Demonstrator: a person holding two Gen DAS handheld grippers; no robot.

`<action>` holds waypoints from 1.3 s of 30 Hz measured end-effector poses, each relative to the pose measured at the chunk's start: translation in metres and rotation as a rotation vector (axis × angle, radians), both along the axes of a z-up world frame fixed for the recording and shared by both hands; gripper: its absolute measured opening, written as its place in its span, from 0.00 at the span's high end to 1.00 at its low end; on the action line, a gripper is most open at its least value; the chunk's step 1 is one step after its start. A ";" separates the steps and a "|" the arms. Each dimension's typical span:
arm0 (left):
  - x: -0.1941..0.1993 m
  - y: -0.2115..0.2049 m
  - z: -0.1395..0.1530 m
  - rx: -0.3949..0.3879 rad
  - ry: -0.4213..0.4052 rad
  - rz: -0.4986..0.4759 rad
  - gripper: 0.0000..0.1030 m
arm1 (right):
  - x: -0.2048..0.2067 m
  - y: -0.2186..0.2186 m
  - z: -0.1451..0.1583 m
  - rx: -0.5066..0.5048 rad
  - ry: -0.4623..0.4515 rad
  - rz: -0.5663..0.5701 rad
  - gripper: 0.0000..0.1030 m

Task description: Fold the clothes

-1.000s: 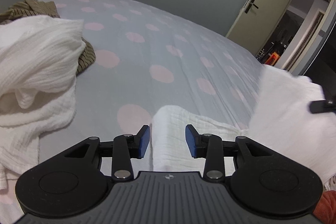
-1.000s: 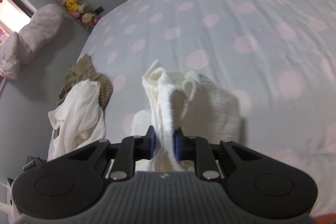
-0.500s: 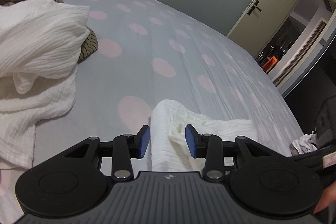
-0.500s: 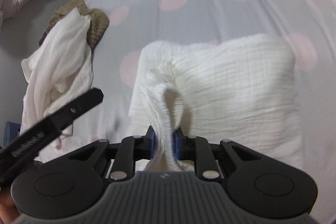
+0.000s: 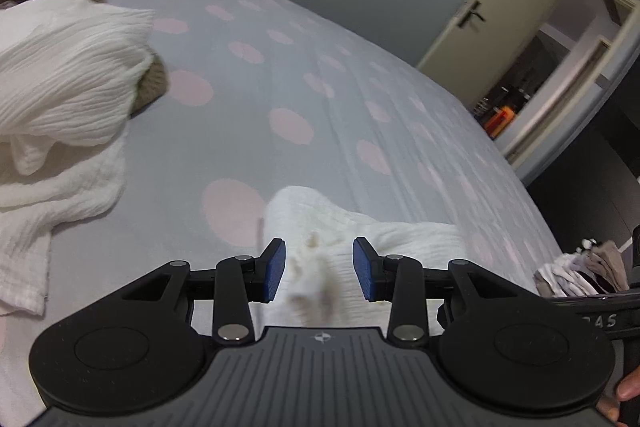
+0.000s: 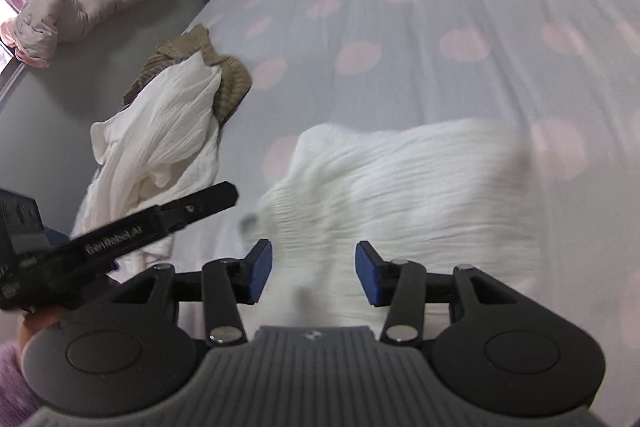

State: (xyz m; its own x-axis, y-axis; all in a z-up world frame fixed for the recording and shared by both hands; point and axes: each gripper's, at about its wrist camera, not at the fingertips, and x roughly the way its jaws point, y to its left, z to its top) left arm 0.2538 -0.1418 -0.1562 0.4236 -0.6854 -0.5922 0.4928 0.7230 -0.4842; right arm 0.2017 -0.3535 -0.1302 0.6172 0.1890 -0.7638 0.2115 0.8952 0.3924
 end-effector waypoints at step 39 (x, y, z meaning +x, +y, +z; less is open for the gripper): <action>-0.038 -0.087 0.010 0.122 -0.221 -0.214 0.86 | -0.077 -0.039 -0.015 -0.289 -0.295 -0.010 0.81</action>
